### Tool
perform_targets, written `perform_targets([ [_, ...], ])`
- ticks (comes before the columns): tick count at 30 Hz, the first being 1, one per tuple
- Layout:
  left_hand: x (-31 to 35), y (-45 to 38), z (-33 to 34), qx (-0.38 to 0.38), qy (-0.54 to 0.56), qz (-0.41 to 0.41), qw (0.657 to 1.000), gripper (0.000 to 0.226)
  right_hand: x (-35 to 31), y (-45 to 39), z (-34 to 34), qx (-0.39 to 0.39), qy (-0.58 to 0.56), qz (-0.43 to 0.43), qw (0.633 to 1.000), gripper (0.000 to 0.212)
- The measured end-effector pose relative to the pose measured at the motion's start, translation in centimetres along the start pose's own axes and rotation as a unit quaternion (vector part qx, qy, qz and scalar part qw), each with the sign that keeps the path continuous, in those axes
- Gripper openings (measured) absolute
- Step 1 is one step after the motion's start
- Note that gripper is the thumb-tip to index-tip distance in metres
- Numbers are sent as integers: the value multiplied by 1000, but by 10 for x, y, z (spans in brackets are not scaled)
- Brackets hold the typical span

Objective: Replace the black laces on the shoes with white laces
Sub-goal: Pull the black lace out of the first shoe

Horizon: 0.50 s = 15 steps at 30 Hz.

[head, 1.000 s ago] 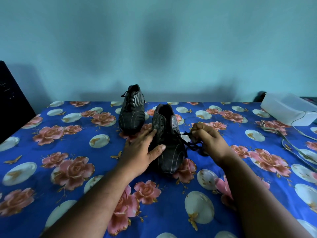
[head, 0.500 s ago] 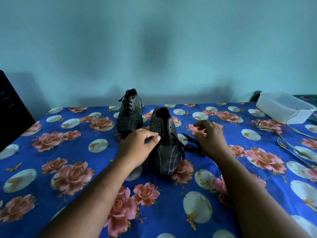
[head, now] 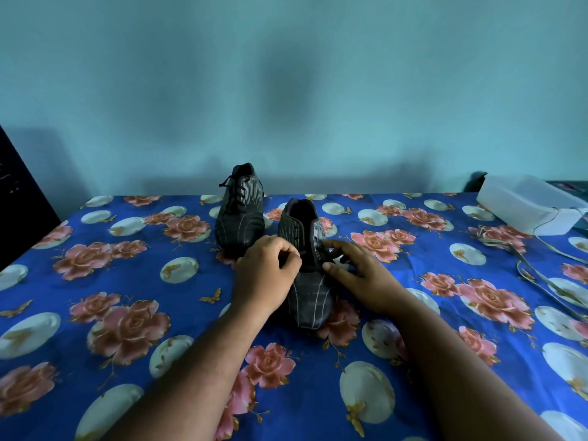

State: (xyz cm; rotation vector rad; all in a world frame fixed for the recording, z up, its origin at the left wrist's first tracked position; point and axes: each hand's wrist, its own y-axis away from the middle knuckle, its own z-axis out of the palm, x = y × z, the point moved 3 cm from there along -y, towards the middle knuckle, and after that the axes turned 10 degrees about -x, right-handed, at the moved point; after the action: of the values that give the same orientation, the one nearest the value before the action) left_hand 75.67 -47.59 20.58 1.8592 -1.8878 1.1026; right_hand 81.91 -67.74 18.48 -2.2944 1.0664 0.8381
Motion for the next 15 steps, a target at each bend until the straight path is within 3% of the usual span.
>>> perform_targets([
  [7,-18,1,-1,-74,218,-139,963,34,1,2,-2,-17,18,-2,1000,70],
  [11,-17,0,1,-56,255,-65,963,31,1,2,-4,-12,27,-3,1000,72],
  [15,-19,-3,0,-14,145,27,989,16,2,1,-3,-15,34,-1,999,67],
])
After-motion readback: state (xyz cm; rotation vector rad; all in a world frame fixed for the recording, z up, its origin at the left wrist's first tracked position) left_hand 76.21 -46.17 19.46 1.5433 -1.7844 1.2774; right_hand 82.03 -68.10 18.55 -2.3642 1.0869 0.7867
